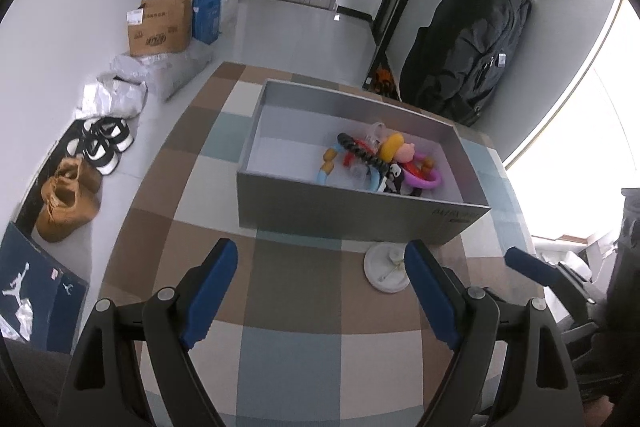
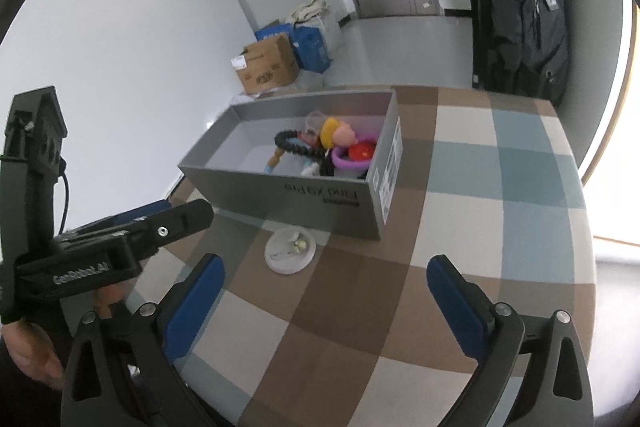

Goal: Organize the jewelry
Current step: 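Grasp the small white item on the disc with the right gripper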

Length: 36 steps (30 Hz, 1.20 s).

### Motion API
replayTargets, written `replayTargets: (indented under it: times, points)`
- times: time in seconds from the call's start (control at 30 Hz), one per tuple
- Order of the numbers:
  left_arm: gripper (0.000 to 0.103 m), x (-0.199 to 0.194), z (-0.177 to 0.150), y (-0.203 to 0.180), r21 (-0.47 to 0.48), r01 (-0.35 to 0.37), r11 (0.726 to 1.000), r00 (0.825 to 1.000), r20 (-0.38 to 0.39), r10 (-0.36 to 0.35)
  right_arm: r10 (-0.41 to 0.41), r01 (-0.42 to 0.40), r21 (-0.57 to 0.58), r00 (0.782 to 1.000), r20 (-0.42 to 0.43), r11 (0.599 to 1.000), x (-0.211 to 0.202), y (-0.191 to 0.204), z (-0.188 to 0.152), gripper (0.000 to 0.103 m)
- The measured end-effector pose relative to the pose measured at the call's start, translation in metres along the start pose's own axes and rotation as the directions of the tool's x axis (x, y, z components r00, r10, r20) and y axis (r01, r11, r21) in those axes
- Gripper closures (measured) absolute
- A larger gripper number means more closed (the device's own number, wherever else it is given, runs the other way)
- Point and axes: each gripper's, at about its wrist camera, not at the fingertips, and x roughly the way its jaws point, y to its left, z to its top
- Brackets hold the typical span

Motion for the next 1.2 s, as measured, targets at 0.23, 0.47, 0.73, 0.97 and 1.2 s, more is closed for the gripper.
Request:
replayTargets:
  times: [0.23, 0.47, 0.73, 0.97, 1.2]
  points:
    - [0.021, 0.002, -0.004, 0.01, -0.016, -0.02, 1.0, 0.999, -0.029, 0.02, 0.014, -0.014, 0.006, 0.999, -0.034, 1.0, 0.017, 0.002, -0.005, 0.001]
    - [0.021, 0.011, -0.006, 0.017, -0.02, -0.029, 0.999, 0.997, -0.078, 0.027, 0.028, -0.028, 0.002, 0.998, -0.048, 1.0, 0.033, 0.008, -0.003, 0.012]
    - [0.021, 0.016, -0.004, 0.026, -0.07, 0.01, 0.997, 0.994, -0.109, -0.018, 0.012, -0.014, -0.045, 0.999, -0.05, 0.999, 0.047, 0.02, 0.002, 0.035]
    - [0.021, 0.018, 0.0, 0.037, -0.129, 0.02, 0.991, 0.993, -0.109, -0.034, -0.022, 0.017, -0.085, 0.998, -0.053, 0.996, 0.053, 0.024, 0.005, 0.074]
    - [0.021, 0.023, 0.0, 0.039, -0.151, 0.029, 0.988, 0.991, -0.125, -0.048, -0.062, 0.053, -0.174, 0.997, -0.051, 0.983, 0.057, 0.039, 0.003, 0.091]
